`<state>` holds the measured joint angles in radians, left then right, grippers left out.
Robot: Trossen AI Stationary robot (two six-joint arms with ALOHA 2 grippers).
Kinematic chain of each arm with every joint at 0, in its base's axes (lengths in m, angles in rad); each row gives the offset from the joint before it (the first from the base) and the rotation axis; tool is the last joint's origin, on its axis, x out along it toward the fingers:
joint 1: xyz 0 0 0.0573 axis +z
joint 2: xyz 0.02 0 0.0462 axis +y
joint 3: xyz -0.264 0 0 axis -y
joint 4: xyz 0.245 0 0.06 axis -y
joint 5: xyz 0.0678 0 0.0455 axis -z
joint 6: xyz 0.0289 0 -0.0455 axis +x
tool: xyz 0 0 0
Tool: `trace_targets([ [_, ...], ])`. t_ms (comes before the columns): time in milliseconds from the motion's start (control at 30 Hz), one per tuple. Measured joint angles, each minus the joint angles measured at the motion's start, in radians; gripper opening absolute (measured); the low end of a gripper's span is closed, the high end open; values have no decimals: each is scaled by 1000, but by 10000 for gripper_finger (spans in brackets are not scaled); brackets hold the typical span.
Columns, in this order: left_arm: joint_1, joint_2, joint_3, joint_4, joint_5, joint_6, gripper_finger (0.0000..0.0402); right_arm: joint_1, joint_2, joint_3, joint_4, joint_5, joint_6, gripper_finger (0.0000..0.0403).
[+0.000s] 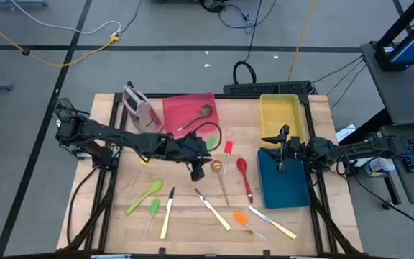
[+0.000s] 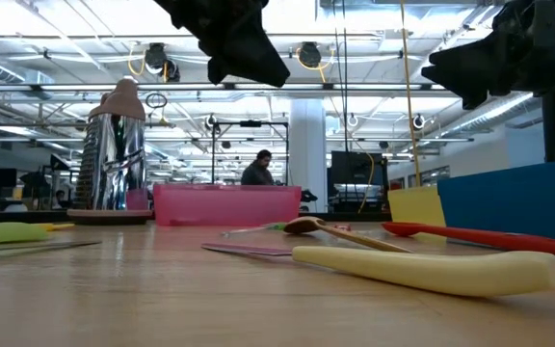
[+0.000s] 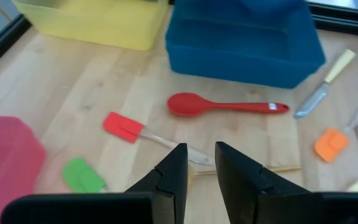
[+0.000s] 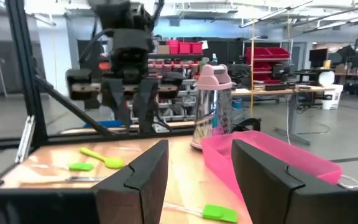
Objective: Pick & Place Kitchen Items
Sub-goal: Put the gold serving spoon into the red bin
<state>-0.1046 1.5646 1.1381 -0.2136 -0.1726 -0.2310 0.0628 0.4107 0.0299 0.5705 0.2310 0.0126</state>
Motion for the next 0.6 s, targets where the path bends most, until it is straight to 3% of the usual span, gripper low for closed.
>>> trace_targets([
  [233,-42,0,0,0,-10,-46,88,2,30,40,2,-161,30,169],
  [400,-62,0,0,0,-11,-57,88,36,126,70,27,-156,66,169],
  [600,-75,0,0,0,-11,-56,88,101,272,74,257,-157,32,169],
])
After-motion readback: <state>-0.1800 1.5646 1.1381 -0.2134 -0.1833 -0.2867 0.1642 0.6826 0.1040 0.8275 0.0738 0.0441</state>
